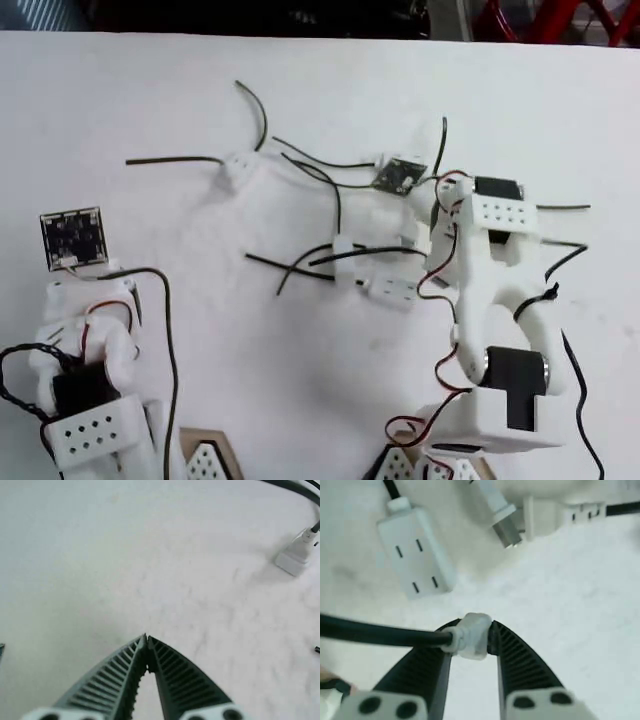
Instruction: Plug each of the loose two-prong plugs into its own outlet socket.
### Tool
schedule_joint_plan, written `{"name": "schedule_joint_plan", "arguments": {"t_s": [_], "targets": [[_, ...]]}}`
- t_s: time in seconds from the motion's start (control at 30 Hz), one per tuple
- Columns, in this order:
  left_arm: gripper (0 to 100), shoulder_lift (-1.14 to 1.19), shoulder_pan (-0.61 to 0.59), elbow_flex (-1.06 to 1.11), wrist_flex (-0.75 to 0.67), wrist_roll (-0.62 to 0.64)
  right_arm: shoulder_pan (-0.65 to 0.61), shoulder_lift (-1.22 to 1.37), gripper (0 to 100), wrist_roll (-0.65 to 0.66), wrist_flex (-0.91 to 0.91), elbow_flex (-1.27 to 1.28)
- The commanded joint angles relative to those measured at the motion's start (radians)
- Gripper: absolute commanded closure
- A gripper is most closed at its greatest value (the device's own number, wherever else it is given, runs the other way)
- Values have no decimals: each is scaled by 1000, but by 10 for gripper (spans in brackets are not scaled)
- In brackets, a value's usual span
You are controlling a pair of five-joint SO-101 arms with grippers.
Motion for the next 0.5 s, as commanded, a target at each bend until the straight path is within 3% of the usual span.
{"name": "schedule_joint_plan", "arguments": {"t_s": [0.0, 0.33, 0.47], "targets": [[976, -12, 2, -3, -21, -2, 12, 25, 980, -2, 65, -46], [976, -12, 4, -2, -21, -2, 65, 277, 976, -6, 166, -206], [976, -12, 45, 11, -25, -2, 99, 321, 915, -2, 206, -282]]}}
